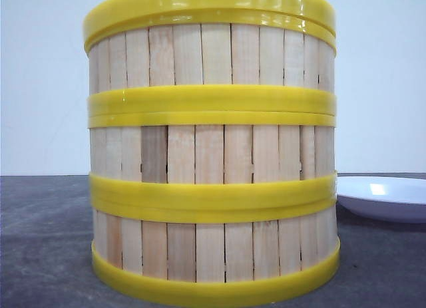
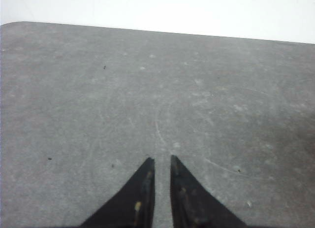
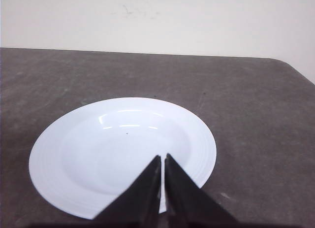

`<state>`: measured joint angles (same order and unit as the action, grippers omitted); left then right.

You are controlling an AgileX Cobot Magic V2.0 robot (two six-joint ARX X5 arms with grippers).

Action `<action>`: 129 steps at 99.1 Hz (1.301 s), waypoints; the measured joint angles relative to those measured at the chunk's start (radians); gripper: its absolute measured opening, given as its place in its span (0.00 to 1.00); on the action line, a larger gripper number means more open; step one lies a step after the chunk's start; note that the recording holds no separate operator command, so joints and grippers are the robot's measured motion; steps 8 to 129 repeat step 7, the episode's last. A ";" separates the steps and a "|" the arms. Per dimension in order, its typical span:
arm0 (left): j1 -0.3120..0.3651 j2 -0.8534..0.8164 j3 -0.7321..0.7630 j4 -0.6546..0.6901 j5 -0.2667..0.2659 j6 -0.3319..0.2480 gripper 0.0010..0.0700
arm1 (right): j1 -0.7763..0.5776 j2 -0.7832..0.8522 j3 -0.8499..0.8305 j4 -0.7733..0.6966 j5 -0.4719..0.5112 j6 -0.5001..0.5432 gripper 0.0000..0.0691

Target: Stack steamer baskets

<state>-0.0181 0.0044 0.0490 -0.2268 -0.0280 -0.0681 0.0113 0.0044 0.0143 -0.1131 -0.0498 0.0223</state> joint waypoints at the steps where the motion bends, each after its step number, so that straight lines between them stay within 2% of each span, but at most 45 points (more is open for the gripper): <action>1: 0.000 0.000 0.000 0.000 0.000 0.000 0.03 | 0.000 0.000 0.000 0.000 0.000 0.000 0.01; 129: 0.000 0.000 0.000 0.000 0.000 0.000 0.03 | 0.000 0.000 0.000 0.000 0.000 0.000 0.01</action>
